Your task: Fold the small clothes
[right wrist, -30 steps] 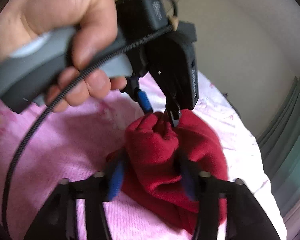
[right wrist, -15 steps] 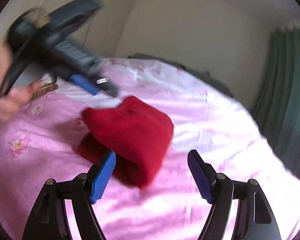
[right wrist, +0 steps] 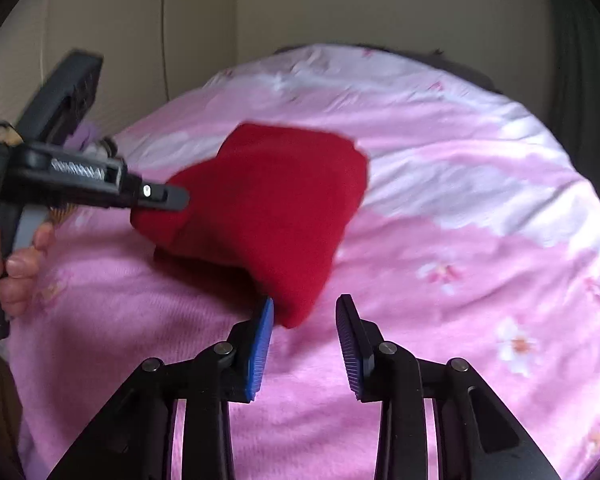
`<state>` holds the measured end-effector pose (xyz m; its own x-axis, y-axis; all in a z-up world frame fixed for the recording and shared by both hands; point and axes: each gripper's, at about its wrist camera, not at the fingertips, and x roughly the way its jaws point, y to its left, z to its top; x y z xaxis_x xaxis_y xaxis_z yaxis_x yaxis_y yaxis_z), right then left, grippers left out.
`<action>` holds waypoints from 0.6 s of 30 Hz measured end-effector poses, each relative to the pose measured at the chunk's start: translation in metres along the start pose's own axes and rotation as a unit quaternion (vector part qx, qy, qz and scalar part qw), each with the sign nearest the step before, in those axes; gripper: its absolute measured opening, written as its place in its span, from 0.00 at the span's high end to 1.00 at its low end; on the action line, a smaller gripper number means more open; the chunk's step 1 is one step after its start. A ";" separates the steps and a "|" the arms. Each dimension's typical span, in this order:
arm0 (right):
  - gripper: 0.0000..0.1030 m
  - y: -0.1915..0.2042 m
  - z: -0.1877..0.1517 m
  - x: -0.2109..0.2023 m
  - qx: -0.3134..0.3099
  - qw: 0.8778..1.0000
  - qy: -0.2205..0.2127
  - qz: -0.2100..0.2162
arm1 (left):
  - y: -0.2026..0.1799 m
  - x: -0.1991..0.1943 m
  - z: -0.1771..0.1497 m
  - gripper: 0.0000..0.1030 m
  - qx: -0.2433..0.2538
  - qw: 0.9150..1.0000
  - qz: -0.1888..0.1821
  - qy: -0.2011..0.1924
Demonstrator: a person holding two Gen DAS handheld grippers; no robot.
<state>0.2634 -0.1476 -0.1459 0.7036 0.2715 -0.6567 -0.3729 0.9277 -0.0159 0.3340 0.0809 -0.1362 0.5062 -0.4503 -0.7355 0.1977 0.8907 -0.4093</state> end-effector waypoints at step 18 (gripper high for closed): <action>0.80 -0.026 -0.005 0.056 0.065 0.996 0.053 0.006 | 0.010 0.027 -0.014 0.68 0.006 1.000 0.002 -0.015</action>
<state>0.3096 -0.1578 -0.1863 0.6289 0.2606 -0.7326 -0.2940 0.9519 0.0862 0.3378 0.0765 -0.1679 0.5311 -0.4454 -0.7208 0.2054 0.8930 -0.4005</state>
